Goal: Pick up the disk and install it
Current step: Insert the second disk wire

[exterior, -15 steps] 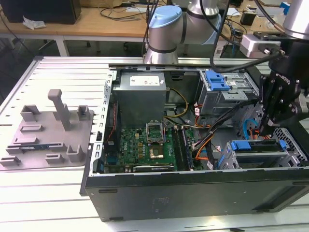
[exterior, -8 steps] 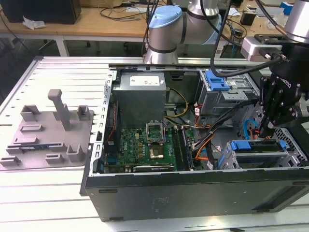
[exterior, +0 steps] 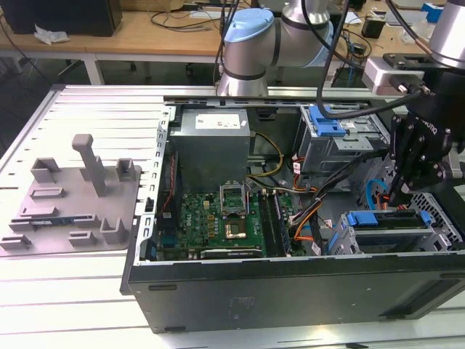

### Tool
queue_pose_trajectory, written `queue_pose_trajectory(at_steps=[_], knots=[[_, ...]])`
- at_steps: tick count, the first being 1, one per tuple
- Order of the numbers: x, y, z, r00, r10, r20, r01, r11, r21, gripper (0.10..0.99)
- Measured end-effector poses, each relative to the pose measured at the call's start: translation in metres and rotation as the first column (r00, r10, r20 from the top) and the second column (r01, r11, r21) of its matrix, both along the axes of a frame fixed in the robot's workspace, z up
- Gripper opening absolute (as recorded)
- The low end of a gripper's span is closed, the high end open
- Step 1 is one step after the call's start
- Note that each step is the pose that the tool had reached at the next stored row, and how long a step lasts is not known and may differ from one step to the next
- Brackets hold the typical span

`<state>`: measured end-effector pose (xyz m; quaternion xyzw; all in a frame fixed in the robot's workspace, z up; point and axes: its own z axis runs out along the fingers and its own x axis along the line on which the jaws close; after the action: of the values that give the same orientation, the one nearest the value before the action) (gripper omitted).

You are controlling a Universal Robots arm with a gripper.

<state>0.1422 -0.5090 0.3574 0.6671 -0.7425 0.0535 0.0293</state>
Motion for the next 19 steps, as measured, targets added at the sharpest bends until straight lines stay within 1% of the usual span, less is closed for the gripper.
queue_pose_trajectory(at_steps=[1,2,4,5,9,14,17,18,19], knots=[[0.0000,-0.0016,-0.0002,1.0000,0.000,0.0002,0.000,1.0000,0.006,0.161],[0.0000,-0.0056,-0.0005,1.0000,0.000,0.0008,0.000,0.9998,0.019,0.161],[-0.0001,-0.0076,-0.0007,1.0000,0.000,0.0019,0.000,0.9996,0.030,0.161],[-0.0001,-0.0088,-0.0008,1.0000,0.000,0.0022,0.000,0.9993,0.037,0.161],[-0.0002,-0.0096,-0.0009,1.0000,0.000,0.0021,0.000,0.9993,0.038,0.161],[-0.0007,-0.0135,-0.0014,1.0000,0.000,0.0022,0.000,0.9990,0.044,0.161],[-0.0007,-0.0136,-0.0013,1.0000,0.000,0.0022,0.000,0.9990,0.044,0.161],[-0.0007,-0.0136,-0.0013,1.0000,0.000,0.0023,0.000,0.9990,0.044,0.161],[-0.0009,-0.0136,-0.0014,1.0000,0.000,0.0039,0.000,0.9990,0.045,0.161]])
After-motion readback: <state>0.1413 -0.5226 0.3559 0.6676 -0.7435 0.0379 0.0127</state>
